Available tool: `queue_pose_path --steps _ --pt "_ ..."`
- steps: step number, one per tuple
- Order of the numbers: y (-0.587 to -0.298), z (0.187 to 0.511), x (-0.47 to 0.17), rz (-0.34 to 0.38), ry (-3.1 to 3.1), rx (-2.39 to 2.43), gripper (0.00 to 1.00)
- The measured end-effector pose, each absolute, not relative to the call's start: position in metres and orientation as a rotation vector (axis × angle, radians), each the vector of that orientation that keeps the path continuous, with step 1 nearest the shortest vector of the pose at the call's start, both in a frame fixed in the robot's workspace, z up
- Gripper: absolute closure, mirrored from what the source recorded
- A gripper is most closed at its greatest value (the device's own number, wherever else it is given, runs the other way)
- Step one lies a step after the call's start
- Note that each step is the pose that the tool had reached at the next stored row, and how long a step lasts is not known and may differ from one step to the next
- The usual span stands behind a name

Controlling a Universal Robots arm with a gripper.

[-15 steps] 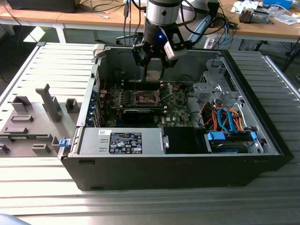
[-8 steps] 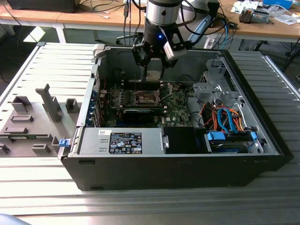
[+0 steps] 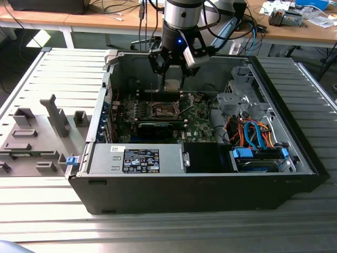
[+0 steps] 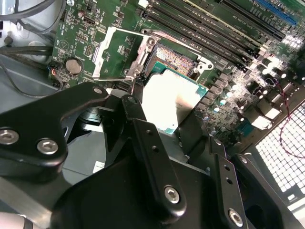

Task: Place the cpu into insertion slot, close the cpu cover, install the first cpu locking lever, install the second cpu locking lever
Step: 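Place the cpu into insertion slot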

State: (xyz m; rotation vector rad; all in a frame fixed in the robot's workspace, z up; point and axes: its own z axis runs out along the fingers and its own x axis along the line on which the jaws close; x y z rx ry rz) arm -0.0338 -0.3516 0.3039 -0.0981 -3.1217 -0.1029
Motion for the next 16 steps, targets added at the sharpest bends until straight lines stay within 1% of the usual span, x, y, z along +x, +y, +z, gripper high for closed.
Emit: queue_pose_path --steps 16 --pt "-0.3516 0.3038 -0.0338 -0.102 -3.121 -0.137 0.46"
